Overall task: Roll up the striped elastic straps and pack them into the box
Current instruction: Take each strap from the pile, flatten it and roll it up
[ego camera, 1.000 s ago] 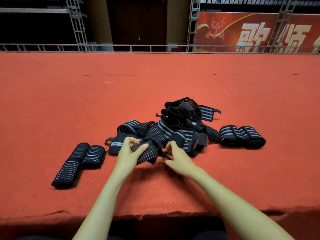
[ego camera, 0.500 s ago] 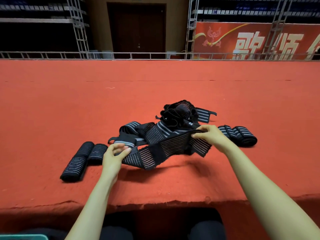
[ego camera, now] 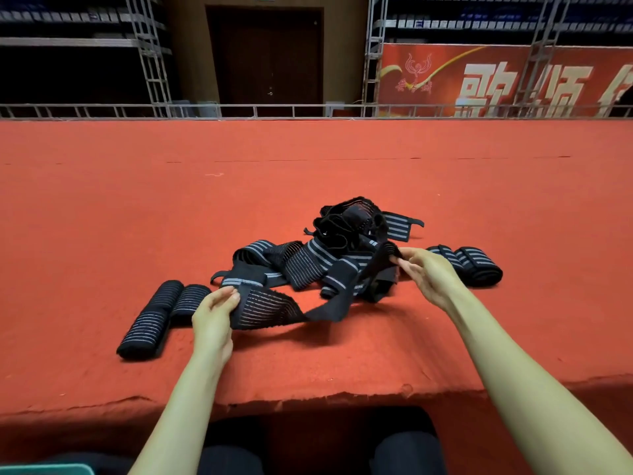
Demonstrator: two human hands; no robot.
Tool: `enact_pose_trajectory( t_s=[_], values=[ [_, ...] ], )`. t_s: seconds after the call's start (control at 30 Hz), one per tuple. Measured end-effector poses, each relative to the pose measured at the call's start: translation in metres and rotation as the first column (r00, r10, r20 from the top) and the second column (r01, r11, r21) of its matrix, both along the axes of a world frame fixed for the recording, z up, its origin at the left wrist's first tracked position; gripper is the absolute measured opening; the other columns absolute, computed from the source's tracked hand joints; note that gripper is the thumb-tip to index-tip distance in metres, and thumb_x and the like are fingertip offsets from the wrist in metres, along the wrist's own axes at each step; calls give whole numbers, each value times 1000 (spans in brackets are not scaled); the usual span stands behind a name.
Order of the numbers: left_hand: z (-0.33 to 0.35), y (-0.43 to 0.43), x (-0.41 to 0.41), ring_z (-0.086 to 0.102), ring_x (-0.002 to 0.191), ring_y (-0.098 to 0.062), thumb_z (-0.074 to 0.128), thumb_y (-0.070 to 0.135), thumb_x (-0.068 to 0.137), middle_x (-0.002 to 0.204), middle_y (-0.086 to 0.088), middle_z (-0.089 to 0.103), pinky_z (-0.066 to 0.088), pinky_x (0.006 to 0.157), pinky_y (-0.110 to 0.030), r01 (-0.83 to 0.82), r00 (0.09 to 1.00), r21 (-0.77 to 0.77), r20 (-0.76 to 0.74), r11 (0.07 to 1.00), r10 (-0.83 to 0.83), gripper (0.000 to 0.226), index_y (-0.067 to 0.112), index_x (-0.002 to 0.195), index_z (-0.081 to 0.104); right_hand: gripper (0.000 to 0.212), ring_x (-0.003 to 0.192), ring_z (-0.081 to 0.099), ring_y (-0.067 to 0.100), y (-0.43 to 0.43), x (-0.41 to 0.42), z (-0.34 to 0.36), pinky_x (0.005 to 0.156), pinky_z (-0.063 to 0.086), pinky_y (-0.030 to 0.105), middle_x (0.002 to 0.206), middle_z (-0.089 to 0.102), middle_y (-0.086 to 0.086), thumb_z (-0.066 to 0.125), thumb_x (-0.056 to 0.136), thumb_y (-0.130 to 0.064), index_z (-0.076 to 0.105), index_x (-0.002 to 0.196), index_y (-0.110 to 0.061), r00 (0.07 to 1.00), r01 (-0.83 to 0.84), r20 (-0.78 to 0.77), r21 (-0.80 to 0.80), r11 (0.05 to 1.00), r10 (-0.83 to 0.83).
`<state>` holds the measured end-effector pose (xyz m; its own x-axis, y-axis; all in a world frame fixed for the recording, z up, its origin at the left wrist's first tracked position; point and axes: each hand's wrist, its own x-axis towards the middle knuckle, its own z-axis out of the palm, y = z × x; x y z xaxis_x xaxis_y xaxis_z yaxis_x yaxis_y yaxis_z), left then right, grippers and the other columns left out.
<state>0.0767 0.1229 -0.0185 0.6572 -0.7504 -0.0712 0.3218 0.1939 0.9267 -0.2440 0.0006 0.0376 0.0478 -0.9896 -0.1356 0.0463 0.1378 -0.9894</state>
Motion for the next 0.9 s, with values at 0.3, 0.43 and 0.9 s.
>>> enact_pose_trajectory(
  t_s=[0.3, 0.43, 0.9],
  values=[
    [-2, 9, -2, 60, 83, -19, 64, 10, 87, 88, -6, 66, 40, 77, -27, -84, 687, 226, 719, 971, -108, 17, 9, 104, 62, 12, 89, 60, 20, 1, -3, -8, 78, 42, 29, 90, 68, 4, 67, 85, -19, 68, 92, -9, 756, 54, -563, -455, 889, -334],
    [-8, 13, 5, 59, 90, -29, 60, 7, 89, 92, -11, 64, 39, 82, -33, -196, 652, 208, 757, 958, -31, 21, 6, 110, 56, 12, 99, 61, 31, 0, -9, -20, 82, 44, 35, 96, 68, 10, 58, 86, -23, 63, 90, -13, 550, 75, -772, -335, 939, -320],
    [-38, 17, 1, 56, 104, -34, 55, 18, 92, 109, -10, 62, 41, 81, -39, -268, 364, 534, 827, 802, -429, 29, 17, 121, 49, 31, 115, 57, 31, 31, -36, -58, 94, 37, 38, 124, 61, 11, 50, 89, -21, 60, 116, -10, 71, 84, -997, 24, 996, 18]
  ],
)
